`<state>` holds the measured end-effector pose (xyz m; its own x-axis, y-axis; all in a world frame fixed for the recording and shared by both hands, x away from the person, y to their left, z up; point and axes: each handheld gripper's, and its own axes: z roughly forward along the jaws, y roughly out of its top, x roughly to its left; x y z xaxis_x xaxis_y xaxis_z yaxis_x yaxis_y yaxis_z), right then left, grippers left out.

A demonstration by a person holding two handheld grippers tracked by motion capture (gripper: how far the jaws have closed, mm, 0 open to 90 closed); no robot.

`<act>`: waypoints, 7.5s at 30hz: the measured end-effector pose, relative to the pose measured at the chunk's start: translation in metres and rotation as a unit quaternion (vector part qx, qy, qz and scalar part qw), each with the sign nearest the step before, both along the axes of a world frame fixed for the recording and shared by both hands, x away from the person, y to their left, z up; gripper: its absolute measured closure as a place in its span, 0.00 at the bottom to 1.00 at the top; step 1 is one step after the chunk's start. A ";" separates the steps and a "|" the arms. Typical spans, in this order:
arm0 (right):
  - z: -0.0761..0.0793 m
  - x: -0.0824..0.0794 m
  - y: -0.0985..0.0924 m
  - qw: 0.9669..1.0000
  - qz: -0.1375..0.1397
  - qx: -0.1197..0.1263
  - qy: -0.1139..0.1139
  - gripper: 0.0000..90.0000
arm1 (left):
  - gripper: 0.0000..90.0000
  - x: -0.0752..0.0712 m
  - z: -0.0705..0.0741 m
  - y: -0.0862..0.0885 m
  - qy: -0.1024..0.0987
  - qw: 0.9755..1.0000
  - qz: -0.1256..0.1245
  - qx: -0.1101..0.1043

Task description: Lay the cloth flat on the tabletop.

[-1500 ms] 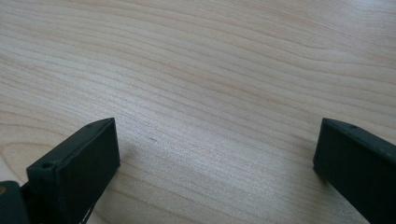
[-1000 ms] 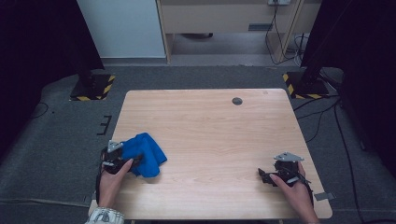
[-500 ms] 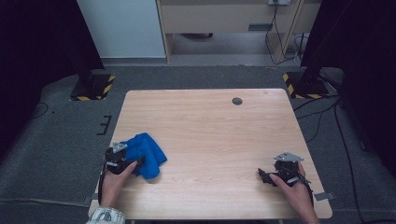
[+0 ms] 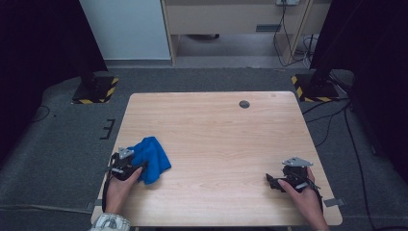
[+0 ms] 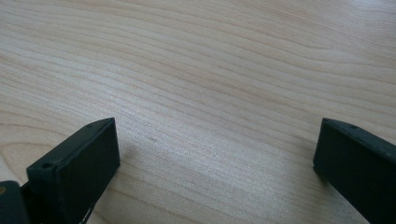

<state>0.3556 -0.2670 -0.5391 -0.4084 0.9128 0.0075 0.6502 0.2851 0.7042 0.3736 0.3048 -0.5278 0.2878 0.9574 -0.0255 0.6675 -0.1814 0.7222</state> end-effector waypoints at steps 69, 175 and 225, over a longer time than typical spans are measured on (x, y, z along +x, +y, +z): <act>0.000 -0.001 0.000 1.000 0.002 0.000 0.000 0.01 | 0.85 0.005 0.105 -0.050 -0.127 0.987 -0.082 -0.050; 0.001 -0.002 0.001 1.000 -0.007 -0.001 -0.001 0.03 | 0.83 0.017 0.011 -0.227 -0.018 0.975 -0.222 -0.012; 0.028 -0.019 0.048 0.992 0.086 0.035 -0.085 0.52 | 0.15 -0.001 0.039 -0.196 -0.089 0.974 -0.203 -0.051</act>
<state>0.3369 -0.2192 -0.5107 -0.5589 0.8291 -0.0149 0.4655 0.3286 0.8218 0.3726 0.1088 -0.4883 0.6501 0.7593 -0.0303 0.4192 -0.3251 0.8477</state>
